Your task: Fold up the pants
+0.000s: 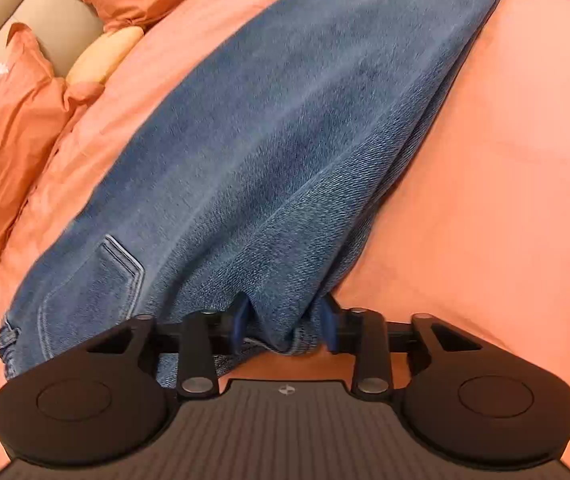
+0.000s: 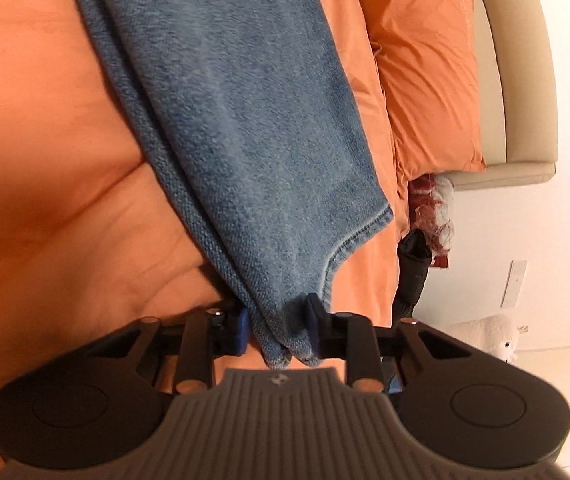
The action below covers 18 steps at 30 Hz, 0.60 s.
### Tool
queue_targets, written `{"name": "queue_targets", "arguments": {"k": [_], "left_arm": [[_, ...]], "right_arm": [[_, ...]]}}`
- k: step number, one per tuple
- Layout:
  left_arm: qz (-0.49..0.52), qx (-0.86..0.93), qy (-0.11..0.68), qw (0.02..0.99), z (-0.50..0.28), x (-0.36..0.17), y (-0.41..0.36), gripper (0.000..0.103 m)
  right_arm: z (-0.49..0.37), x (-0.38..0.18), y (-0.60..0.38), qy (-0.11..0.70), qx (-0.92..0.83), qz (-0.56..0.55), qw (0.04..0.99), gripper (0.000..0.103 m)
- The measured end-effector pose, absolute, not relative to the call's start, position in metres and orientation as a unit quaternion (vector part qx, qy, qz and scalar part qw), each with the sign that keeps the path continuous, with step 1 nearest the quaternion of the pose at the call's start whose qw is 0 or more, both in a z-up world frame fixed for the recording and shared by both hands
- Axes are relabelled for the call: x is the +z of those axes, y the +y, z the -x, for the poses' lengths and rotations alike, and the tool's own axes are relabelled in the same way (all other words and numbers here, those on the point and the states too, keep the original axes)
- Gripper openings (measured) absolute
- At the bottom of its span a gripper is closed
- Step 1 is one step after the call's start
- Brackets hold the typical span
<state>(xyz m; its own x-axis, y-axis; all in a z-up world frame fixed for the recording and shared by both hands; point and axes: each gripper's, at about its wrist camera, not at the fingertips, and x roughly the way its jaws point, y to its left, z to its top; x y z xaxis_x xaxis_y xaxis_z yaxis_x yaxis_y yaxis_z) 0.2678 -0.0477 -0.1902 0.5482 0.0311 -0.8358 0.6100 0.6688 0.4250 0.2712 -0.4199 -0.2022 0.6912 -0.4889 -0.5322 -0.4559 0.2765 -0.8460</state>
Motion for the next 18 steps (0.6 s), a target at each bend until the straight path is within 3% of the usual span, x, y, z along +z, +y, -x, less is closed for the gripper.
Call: {"name": "queue_targets", "arguments": {"k": [2, 6, 11, 13, 15, 18], "left_arm": [[-0.369, -0.192, 0.439, 0.796, -0.266, -0.179, -0.047, 0.025], [-0.388, -0.228, 0.452, 0.771, -0.266, -0.168, -0.044, 0.024], [-0.392, -0.251, 0.508, 0.725, -0.279, -0.2, -0.051, 0.024], [-0.383, -0.254, 0.519, 0.721, -0.284, -0.198, -0.051, 0.024], [-0.364, -0.255, 0.531, 0.721, -0.29, -0.189, -0.047, 0.028], [-0.332, -0.253, 0.542, 0.729, -0.297, -0.173, -0.045, 0.034]], "right_arm": [[-0.272, -0.193, -0.421, 0.39, -0.022, 0.59, 0.706, 0.01], [-0.277, -0.185, -0.425, 0.415, -0.018, 0.569, 0.71, 0.009], [-0.286, -0.191, -0.426, 0.454, -0.016, 0.552, 0.699, 0.009], [-0.29, -0.183, -0.429, 0.466, -0.019, 0.527, 0.71, 0.011], [-0.294, -0.169, -0.436, 0.486, -0.026, 0.485, 0.727, 0.021], [-0.3, -0.14, -0.461, 0.523, -0.055, 0.377, 0.763, 0.024]]}}
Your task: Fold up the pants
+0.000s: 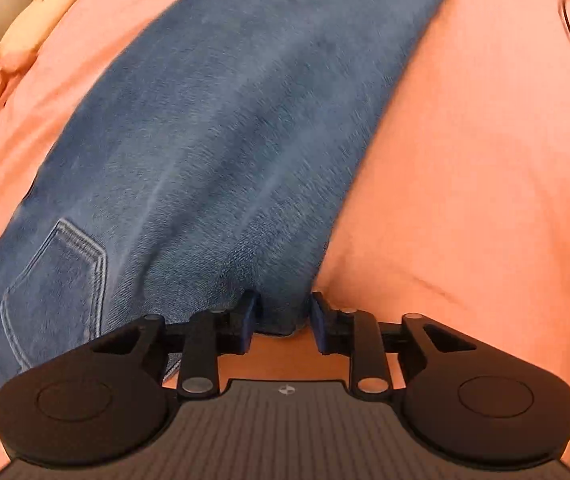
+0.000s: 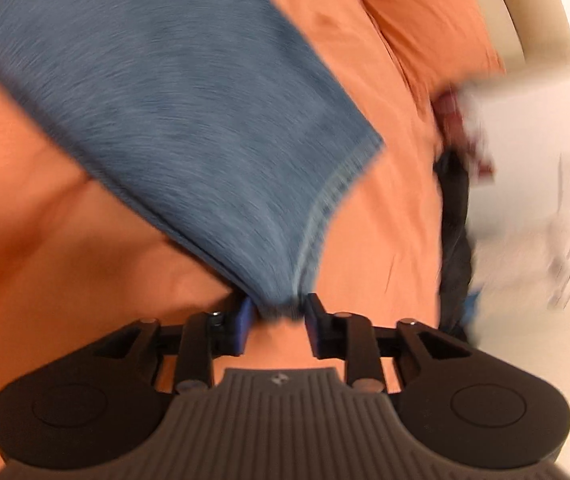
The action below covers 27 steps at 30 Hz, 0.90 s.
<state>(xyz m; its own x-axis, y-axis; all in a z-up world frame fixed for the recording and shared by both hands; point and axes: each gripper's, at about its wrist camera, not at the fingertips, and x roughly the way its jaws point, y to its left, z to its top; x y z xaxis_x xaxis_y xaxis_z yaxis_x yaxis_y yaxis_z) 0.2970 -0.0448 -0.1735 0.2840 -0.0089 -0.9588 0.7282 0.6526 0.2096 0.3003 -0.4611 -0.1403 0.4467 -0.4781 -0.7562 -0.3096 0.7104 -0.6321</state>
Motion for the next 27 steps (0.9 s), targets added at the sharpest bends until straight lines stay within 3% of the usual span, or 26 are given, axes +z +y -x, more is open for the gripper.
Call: {"name": "queue_targets", "arguments": {"k": [7, 11, 14, 23, 27], "left_arm": [[-0.258, -0.277, 0.514, 0.77, -0.312, -0.12, -0.057, 0.042], [-0.241, -0.257, 0.494, 0.795, -0.337, -0.11, -0.088, 0.042], [-0.239, -0.239, 0.48, 0.809, -0.355, -0.113, -0.115, 0.042], [-0.254, -0.249, 0.47, 0.808, -0.405, -0.149, -0.191, 0.042], [-0.245, -0.258, 0.468, 0.809, -0.431, -0.167, -0.22, 0.041]], "right_arm": [[-0.282, -0.079, -0.537, 0.513, -0.113, 0.002, 0.851, 0.03], [-0.27, -0.088, -0.56, 0.483, -0.132, -0.197, 0.843, 0.039], [-0.264, -0.109, -0.567, 0.46, -0.131, -0.315, 0.82, 0.04], [-0.277, -0.153, -0.584, 0.408, -0.141, -0.426, 0.796, 0.038], [-0.279, -0.16, -0.586, 0.387, -0.146, -0.423, 0.806, 0.028]]}}
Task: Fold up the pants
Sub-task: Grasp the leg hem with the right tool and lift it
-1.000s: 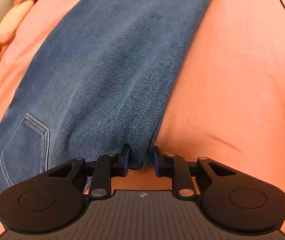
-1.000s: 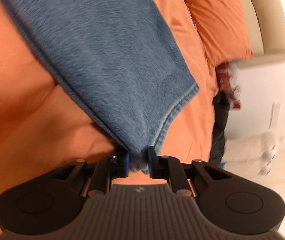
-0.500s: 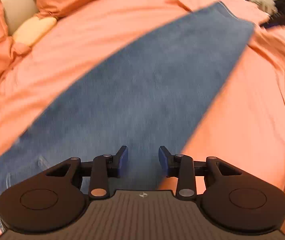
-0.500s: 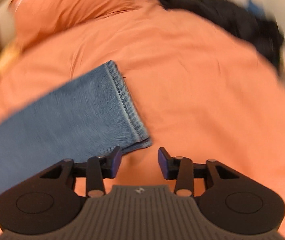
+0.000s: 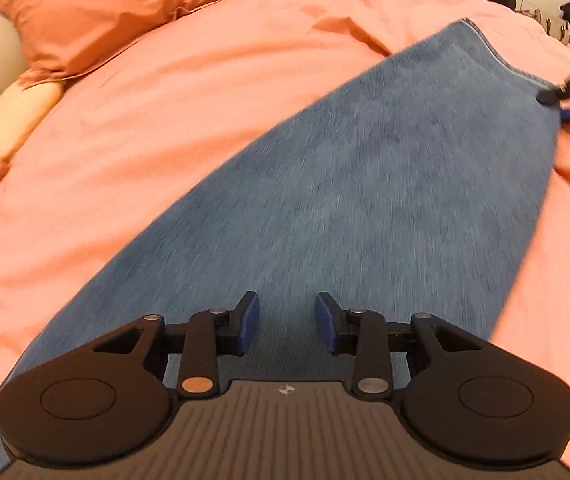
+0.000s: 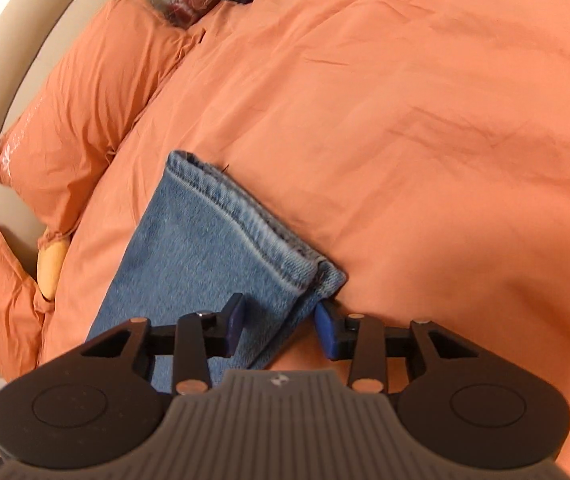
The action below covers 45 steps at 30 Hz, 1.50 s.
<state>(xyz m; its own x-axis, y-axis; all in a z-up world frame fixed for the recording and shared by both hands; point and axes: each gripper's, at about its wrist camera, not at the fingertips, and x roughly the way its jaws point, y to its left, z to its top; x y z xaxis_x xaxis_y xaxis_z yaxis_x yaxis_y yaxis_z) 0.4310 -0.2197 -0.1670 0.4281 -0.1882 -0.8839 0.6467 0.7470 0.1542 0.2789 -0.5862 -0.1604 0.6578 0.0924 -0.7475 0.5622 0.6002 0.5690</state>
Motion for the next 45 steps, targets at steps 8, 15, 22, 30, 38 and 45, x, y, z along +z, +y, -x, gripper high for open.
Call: {"name": "queue_targets", "arguments": {"k": [8, 15, 22, 30, 38, 45], "left_arm": [[-0.233, -0.234, 0.461, 0.824, -0.5, -0.181, -0.27, 0.034], [-0.212, -0.213, 0.467, 0.832, -0.524, -0.187, -0.285, 0.031], [-0.219, -0.288, 0.456, 0.813, -0.472, -0.155, -0.284, 0.024], [-0.282, -0.386, 0.47, 0.742, -0.375, -0.168, -0.29, 0.014], [-0.245, -0.365, 0.492, 0.752, -0.36, -0.181, -0.283, 0.014], [-0.245, -0.346, 0.454, 0.784, -0.33, -0.131, -0.201, 0.015]], "right_arm": [[-0.279, -0.148, -0.579, 0.377, -0.146, -0.369, 0.837, 0.012], [-0.284, -0.143, -0.581, 0.393, -0.139, -0.342, 0.842, 0.012], [-0.287, -0.131, -0.573, 0.39, -0.139, -0.324, 0.851, 0.01], [-0.285, -0.08, -0.552, 0.358, -0.112, -0.287, 0.882, 0.007], [-0.287, -0.008, -0.484, 0.324, -0.06, -0.185, 0.926, 0.006], [-0.289, 0.054, -0.381, 0.31, 0.02, -0.061, 0.949, 0.006]]}}
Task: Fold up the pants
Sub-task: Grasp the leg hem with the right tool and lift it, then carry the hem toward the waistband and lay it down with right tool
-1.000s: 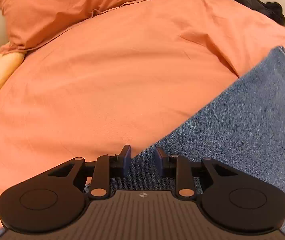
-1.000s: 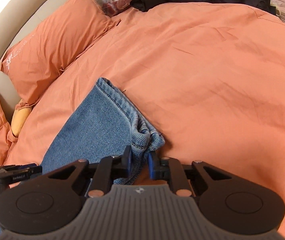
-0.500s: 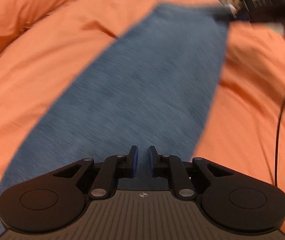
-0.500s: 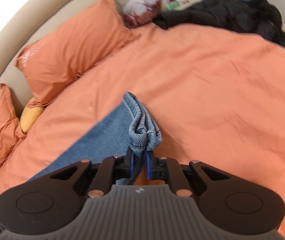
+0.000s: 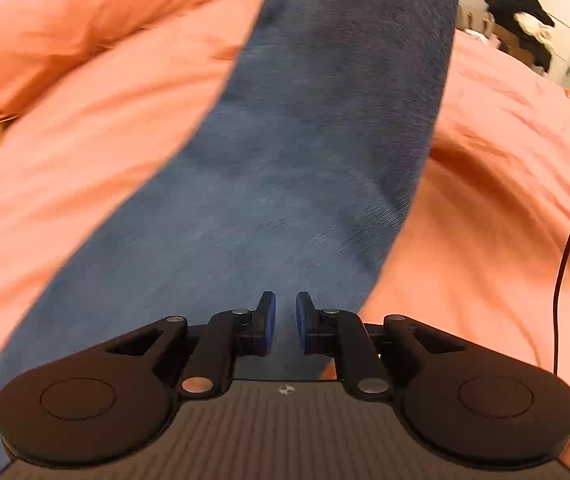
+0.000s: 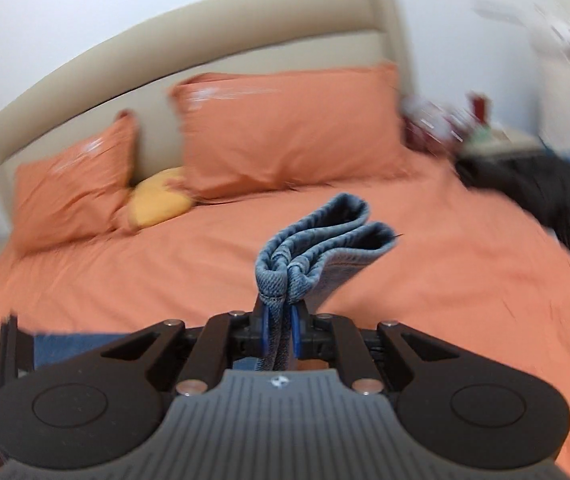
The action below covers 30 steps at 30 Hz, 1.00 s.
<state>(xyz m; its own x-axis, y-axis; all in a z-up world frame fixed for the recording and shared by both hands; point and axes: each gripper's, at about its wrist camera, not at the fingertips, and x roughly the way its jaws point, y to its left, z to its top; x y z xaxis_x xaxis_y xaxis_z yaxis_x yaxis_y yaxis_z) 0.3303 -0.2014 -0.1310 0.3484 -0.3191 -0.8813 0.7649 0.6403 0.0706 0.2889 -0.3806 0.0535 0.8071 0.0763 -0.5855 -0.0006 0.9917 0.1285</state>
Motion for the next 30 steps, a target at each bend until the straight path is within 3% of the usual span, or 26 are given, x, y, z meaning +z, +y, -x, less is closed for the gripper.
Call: {"name": "queue_targets", "arguments": {"k": [10, 25, 28, 30], "left_arm": [[-0.204, -0.269, 0.445, 0.829, -0.295, -0.104, -0.053, 0.015], [-0.152, -0.229, 0.455, 0.847, -0.28, -0.106, 0.061, 0.015], [-0.147, -0.233, 0.461, 0.843, -0.28, -0.113, 0.065, 0.015], [-0.145, -0.238, 0.464, 0.841, -0.279, -0.117, 0.067, 0.019]], "right_arm": [[-0.303, 0.05, -0.226, 0.345, 0.098, 0.025, 0.933, 0.007], [-0.323, -0.097, -0.072, 0.485, 0.156, 0.087, 0.856, 0.008], [-0.329, -0.104, -0.072, 0.509, 0.16, 0.077, 0.842, 0.019], [-0.33, -0.1, -0.072, 0.519, 0.169, 0.064, 0.835, 0.034]]}}
